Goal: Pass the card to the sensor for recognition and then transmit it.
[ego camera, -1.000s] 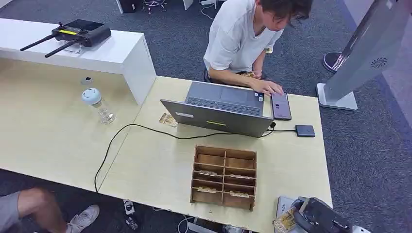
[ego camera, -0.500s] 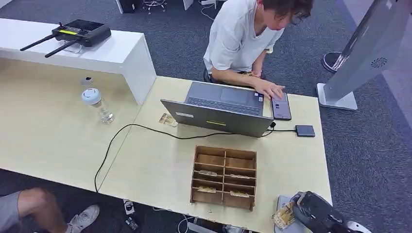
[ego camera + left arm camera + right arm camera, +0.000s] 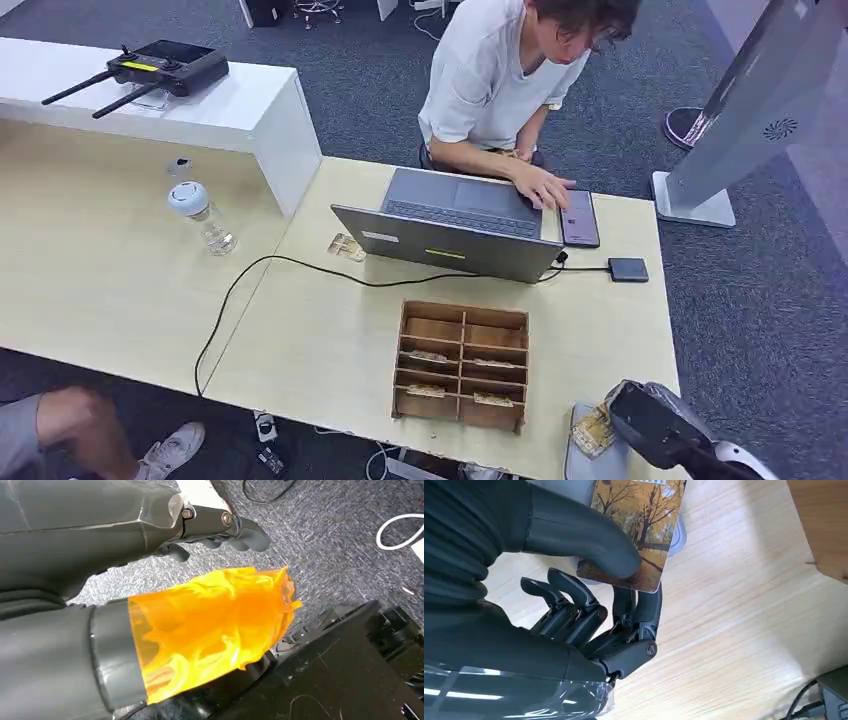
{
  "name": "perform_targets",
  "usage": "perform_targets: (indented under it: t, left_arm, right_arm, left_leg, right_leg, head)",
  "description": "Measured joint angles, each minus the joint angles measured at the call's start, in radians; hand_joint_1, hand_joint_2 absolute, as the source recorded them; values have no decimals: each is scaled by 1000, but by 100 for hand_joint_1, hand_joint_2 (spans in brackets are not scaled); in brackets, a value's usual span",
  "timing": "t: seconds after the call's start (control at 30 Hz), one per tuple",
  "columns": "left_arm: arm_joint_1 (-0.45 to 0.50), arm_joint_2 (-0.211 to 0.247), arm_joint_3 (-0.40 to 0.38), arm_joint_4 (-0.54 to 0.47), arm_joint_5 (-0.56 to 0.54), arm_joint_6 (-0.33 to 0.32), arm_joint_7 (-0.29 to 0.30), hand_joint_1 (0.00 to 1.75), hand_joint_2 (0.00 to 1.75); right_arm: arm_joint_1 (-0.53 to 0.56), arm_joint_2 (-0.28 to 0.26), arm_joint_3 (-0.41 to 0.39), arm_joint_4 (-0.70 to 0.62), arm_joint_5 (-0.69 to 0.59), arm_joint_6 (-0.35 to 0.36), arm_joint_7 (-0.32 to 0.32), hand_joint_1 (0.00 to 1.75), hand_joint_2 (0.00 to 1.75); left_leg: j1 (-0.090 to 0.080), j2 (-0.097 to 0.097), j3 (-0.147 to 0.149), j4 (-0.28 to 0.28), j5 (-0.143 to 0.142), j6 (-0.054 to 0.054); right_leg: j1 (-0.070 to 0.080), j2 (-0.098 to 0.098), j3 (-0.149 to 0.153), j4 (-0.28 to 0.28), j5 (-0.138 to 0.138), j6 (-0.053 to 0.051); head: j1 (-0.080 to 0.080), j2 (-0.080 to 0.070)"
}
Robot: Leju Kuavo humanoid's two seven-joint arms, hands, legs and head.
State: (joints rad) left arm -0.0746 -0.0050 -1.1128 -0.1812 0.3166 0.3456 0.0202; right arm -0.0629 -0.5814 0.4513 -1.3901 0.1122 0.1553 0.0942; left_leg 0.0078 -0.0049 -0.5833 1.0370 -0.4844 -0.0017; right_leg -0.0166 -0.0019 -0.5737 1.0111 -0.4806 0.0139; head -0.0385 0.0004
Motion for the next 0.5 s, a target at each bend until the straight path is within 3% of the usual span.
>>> perform_targets:
  t: [0.33, 0.5]
  left_arm:
    - [0, 0, 0, 0, 1, -1, 0, 0, 0]
    - [0, 0, 0, 0, 10, 0, -2, 0, 0]
  right_arm:
    - [-4, 10, -1, 0, 4, -5, -8, 175, 175]
    - [-9, 33, -5, -14, 56, -53, -67, 175, 175]
  left_leg:
    - [0, 0, 0, 0, 0, 0]
    - [0, 0, 0, 0, 0, 0]
  right_leg:
    - [0, 0, 0, 0, 0, 0]
    - [0, 0, 0, 0, 0, 0]
  head:
    - [0, 0]
    - [0, 0]
